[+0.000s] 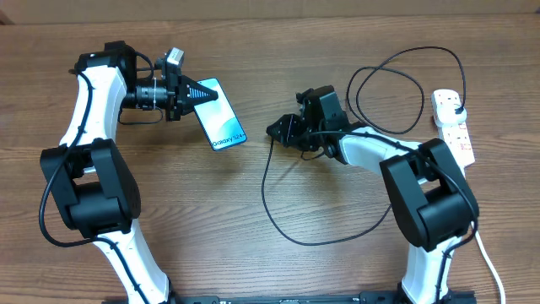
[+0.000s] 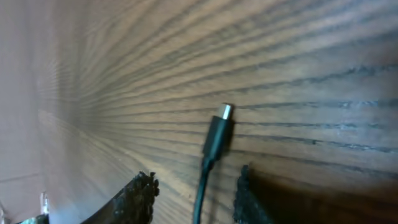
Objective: Plug charger to phone and switch on socket
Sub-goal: 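Lower the right gripper toward the black cable's USB-C tip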
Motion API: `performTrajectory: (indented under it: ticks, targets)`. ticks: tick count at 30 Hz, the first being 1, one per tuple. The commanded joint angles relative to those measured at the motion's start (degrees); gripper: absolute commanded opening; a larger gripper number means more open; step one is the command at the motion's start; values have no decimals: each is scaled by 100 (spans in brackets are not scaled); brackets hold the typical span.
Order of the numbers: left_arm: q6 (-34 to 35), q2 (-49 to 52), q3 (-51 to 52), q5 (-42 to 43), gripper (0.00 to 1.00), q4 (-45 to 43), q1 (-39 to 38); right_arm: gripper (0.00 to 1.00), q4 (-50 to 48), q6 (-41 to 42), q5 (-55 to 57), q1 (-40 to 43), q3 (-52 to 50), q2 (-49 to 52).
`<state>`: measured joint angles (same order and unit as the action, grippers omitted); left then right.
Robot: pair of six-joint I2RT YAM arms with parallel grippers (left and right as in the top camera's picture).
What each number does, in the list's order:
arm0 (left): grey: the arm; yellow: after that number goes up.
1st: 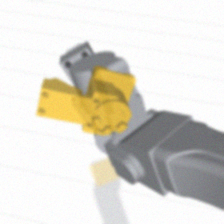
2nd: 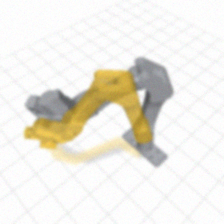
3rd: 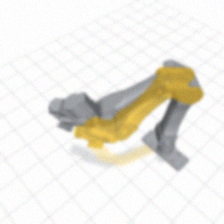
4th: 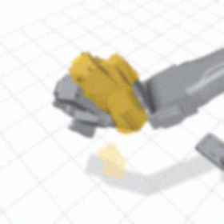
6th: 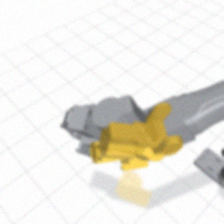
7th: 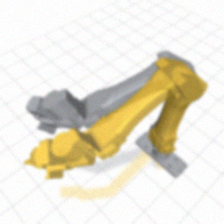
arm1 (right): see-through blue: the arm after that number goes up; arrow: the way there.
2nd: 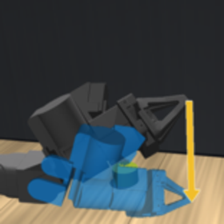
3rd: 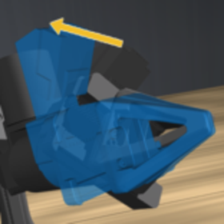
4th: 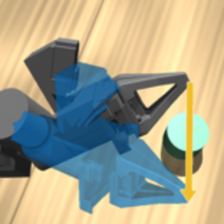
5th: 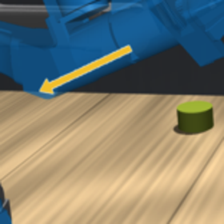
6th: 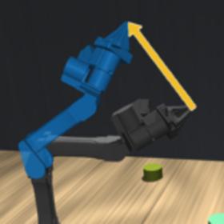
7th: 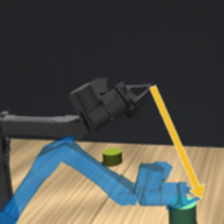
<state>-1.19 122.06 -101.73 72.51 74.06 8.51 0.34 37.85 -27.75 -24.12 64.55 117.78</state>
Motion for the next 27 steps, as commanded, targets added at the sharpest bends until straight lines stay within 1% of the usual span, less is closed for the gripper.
performTrajectory:
  ticks: [1, 8, 12, 16, 19, 21, 27]
  targets:
    - [125, -46, -107, 356, 4, 7, 37, 41, -109, 402, 114, -70, 114, 341]
    - [125, -46, -107, 356, 4, 7, 37, 35, -205, 748, 114, -70, 114, 562]
    - [125, -46, -107, 356, 5, 7, 37, 34, -210, 844, 116, -68, 114, 638]
    - [125, -46, -107, 356, 5, 4, 37, 33, -203, 844, 118, -68, 114, 667]
    - [122, -46, -107, 356, 4, 4, 37, 27, -192, 839, 116, -68, 114, 667]
    - [122, -46, -107, 354, 5, 4, 37, 25, -157, 839, 120, -68, 114, 667]
    - [125, -46, -107, 356, 5, 7, 37, 25, -87, 662, -44, -72, 109, 667]
